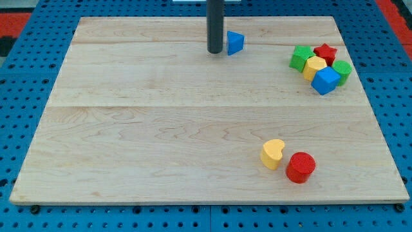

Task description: Move the arm towards the bottom right of the board

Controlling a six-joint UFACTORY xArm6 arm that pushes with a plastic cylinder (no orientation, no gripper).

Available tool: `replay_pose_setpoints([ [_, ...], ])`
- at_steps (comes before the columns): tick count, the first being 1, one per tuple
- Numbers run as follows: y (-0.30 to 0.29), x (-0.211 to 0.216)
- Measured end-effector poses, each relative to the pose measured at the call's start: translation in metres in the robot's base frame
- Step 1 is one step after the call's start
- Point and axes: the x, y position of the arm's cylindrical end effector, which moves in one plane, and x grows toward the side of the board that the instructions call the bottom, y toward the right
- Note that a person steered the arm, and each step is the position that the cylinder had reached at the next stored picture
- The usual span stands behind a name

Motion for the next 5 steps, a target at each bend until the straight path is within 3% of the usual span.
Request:
replay_pose_setpoints([
  [2,0.063,0.025],
  [5,0.081,0.059],
])
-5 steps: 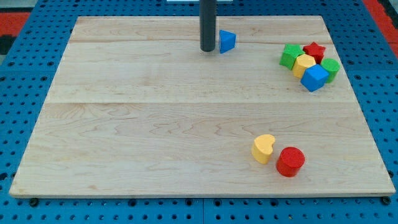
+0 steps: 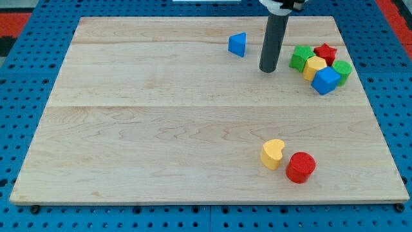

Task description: Move the arm towards the bottom right of the board

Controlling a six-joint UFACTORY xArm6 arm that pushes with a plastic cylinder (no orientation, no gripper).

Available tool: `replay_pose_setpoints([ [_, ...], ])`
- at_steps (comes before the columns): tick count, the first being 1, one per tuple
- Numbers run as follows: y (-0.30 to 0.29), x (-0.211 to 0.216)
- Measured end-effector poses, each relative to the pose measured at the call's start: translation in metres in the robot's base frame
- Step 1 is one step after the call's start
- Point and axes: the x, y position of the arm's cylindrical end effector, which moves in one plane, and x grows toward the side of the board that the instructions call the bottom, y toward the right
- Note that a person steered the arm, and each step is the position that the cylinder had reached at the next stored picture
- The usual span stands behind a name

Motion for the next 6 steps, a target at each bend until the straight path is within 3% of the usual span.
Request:
replay_pose_setpoints([
  [1,-0.001,0.022],
  [3,0.078,0.076],
  [6,0.105,0.217],
])
